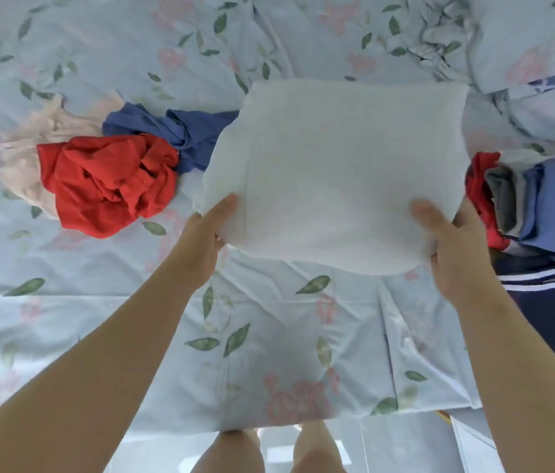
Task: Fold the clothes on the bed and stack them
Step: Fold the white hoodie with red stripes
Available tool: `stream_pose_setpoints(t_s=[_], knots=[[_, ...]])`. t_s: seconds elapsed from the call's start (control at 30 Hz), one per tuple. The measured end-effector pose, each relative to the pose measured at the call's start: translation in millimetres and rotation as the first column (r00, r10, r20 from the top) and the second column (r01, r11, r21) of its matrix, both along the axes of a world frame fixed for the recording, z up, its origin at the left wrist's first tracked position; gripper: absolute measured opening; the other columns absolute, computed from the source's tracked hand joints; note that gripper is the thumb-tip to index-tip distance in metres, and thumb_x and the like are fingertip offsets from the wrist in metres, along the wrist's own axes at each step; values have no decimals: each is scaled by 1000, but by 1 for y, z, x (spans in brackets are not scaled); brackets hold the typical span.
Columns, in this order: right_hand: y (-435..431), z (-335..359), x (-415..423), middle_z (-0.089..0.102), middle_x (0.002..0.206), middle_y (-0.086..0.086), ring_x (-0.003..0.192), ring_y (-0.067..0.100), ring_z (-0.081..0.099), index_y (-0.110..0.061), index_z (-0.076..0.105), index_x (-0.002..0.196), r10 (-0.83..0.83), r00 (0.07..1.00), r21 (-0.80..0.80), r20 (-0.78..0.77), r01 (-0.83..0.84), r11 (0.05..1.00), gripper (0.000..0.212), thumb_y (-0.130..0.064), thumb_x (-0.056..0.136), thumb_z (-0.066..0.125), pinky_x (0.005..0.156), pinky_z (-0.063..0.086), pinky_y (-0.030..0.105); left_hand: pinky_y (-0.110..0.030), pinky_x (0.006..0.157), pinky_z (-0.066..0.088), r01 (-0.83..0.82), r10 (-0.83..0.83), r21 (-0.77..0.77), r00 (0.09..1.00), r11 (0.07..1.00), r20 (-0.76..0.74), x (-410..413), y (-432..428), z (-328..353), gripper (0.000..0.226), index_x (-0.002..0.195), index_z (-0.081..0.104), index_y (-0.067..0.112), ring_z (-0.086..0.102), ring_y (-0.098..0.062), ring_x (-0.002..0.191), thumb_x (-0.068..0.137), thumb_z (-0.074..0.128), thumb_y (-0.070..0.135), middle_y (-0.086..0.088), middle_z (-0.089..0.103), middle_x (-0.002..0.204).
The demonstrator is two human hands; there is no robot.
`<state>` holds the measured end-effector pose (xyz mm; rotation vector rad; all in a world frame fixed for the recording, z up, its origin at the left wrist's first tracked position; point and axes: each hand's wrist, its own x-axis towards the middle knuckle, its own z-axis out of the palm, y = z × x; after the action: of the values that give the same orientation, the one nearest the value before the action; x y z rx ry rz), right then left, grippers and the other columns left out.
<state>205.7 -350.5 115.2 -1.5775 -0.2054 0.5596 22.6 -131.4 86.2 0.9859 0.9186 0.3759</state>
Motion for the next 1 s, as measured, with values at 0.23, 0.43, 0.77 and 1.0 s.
stream_pose_setpoints(t_s=[0.23,0.43,0.77,1.0], knots=[[-56,-97,-91,69,99,-3,90,15,62,-21,62,114,91,852,-409,-516,-338,848,33,-21,82,70,78,48,31,-35,95,37,188,-351,-331,756,925,-553,-117,-58,-87,94,117,57,15,51,-22,114,35,76,59,-2,61,116],[-50,-117,-83,68,96,-2,89,17,63,-17,58,119,-22,814,-423,-581,-278,862,38,-31,85,66,82,49,33,-39,99,36,245,-359,-269,738,931,-571,-92,-43,-108,66,132,48,22,50,-23,120,77,68,53,2,57,124],[-38,-151,-72,69,108,7,96,28,67,-23,56,123,-136,666,-389,-733,-247,887,63,-42,68,78,77,55,41,-36,82,48,39,-141,-164,725,986,-674,-45,-48,-138,92,132,35,10,54,-24,100,63,83,46,-3,51,121],[-20,-109,-46,64,106,2,81,18,66,-19,50,122,-15,832,-331,-554,-204,921,40,-13,85,64,57,52,30,-41,83,54,210,-353,-354,842,911,-408,-47,-19,-87,64,110,63,19,65,-27,100,51,86,31,-4,71,104]])
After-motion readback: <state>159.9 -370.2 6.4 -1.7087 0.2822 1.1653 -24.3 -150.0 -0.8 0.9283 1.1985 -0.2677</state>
